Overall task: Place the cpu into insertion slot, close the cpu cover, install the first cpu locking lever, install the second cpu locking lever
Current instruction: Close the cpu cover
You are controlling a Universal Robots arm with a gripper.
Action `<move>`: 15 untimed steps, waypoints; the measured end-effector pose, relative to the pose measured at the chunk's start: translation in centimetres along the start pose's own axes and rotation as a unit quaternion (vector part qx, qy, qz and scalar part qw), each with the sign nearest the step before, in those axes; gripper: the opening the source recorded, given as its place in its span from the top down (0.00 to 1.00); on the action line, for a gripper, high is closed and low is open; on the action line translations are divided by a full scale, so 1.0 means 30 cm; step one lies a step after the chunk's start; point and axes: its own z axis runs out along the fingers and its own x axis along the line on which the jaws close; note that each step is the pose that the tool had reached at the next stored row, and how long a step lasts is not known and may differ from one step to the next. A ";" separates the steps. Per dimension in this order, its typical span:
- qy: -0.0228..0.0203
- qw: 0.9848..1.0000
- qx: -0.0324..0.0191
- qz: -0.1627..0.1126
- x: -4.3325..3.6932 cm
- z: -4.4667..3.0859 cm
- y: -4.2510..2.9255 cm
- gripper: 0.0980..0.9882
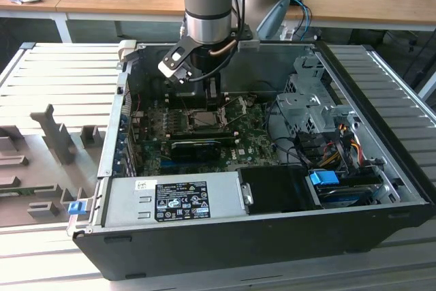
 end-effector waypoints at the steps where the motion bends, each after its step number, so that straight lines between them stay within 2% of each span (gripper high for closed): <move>1: 0.000 1.000 0.000 0.000 0.000 -0.003 0.000 0.99; 15: -0.001 1.000 0.000 0.000 0.003 -0.037 0.005 0.99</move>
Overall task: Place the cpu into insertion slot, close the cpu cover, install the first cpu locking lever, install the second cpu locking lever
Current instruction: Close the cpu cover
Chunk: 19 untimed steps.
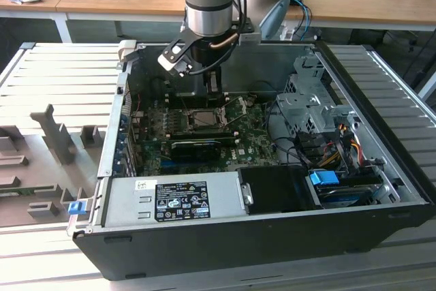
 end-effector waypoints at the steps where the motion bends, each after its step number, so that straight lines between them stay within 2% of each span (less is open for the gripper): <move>1: 0.000 1.000 0.000 0.000 0.000 -0.002 0.000 0.99; 10: 0.000 1.000 0.000 0.000 0.000 -0.007 0.009 0.99; 15: 0.000 1.000 0.000 0.000 0.002 -0.022 0.012 0.99; 19: 0.000 1.000 0.000 0.000 0.002 -0.024 0.023 0.99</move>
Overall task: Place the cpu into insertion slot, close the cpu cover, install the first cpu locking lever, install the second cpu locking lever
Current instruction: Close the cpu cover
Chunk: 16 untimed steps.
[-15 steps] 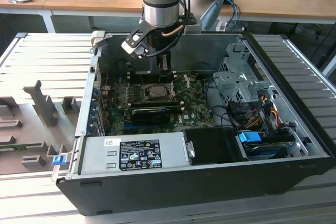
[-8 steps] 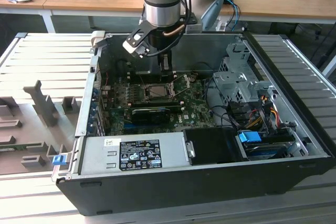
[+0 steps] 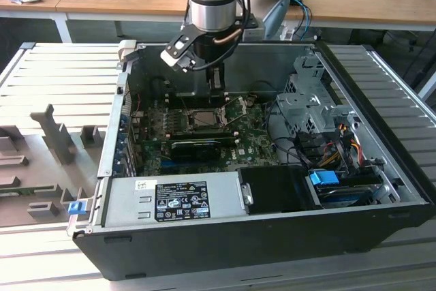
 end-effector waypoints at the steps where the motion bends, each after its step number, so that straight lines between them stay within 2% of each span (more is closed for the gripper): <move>1: 0.000 1.000 0.000 0.000 0.000 -0.001 0.002 0.99; 4: 0.000 1.000 0.000 0.000 0.001 -0.020 0.004 0.99; 8: 0.000 1.000 0.000 0.000 0.002 -0.025 0.017 0.99; 10: 0.000 1.000 0.000 0.000 0.003 -0.040 0.019 0.99; 16: 0.000 1.000 0.000 0.000 0.004 -0.048 0.031 0.99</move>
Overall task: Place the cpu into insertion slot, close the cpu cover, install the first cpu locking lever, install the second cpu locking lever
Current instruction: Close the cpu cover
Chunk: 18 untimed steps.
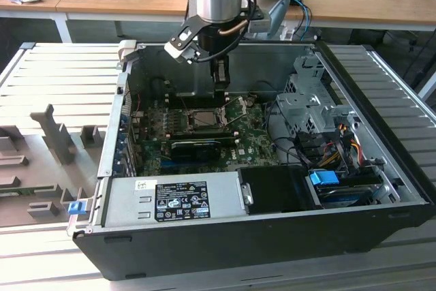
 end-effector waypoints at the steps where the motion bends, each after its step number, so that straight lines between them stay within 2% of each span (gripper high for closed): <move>1: 0.000 1.000 0.000 0.000 0.000 -0.001 0.005 0.99; 6: 0.000 1.000 0.000 0.000 0.002 -0.023 0.014 0.99; 12: 0.000 1.000 0.000 0.000 0.002 -0.029 0.033 0.99; 14: 0.000 1.000 0.000 0.000 0.002 -0.029 0.044 0.99; 16: 0.000 1.000 0.000 0.000 0.003 -0.026 0.078 0.99; 18: 0.000 1.000 0.000 0.000 0.004 -0.024 0.093 0.99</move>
